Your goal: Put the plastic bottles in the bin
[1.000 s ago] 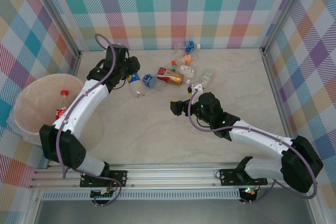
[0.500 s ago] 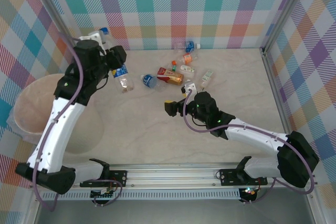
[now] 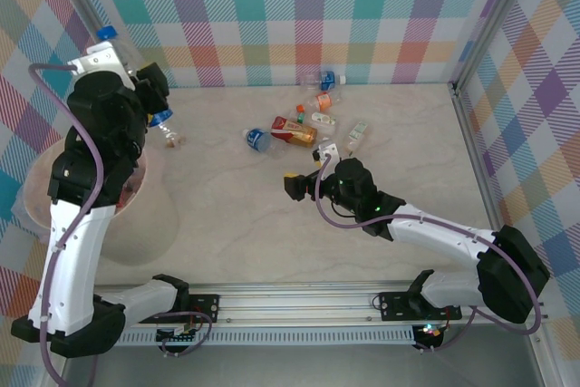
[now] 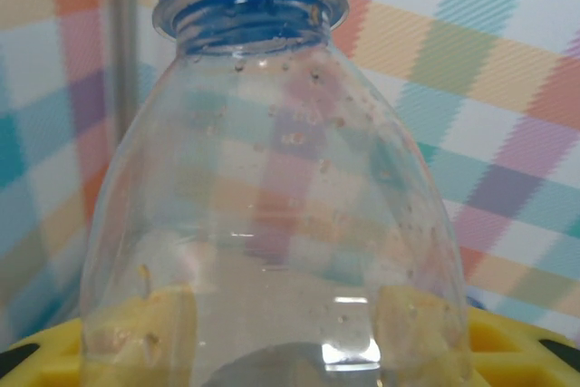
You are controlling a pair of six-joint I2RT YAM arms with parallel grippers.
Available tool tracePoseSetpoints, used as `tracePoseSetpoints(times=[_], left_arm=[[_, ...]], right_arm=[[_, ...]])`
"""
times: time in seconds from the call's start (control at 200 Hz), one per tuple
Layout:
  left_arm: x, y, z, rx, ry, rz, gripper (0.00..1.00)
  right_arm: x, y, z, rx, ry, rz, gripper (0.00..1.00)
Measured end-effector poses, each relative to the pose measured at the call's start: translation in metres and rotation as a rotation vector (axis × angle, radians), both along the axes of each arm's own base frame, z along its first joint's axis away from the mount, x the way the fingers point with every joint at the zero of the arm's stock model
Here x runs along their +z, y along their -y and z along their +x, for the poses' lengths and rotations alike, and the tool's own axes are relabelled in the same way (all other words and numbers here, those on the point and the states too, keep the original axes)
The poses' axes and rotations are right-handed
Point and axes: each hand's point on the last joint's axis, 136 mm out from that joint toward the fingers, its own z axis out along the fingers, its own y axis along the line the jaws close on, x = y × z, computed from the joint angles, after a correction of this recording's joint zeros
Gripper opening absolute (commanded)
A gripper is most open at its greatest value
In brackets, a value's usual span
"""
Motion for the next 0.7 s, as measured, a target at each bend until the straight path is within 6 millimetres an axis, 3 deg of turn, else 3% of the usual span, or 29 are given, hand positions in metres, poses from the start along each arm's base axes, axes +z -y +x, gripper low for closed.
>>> tracePoseSetpoints(times=[0.34, 0.525, 0.7], left_arm=[[-0.026, -0.081, -0.013, 0.324, -0.139, 0.136, 0.52], [-0.069, -0.124, -0.021, 0.416, -0.281, 0.184, 0.48], [-0.111, -0.144, -0.024, 0.407, -0.397, 0.187, 0.51]], right_arm=[[0.000, -0.002, 0.003, -0.004, 0.007, 0.006, 1.00], [0.001, -0.004, 0.005, -0.001, 0.013, 0.002, 1.00], [0.004, -0.008, 0.008, 0.001, 0.020, 0.000, 1.00]])
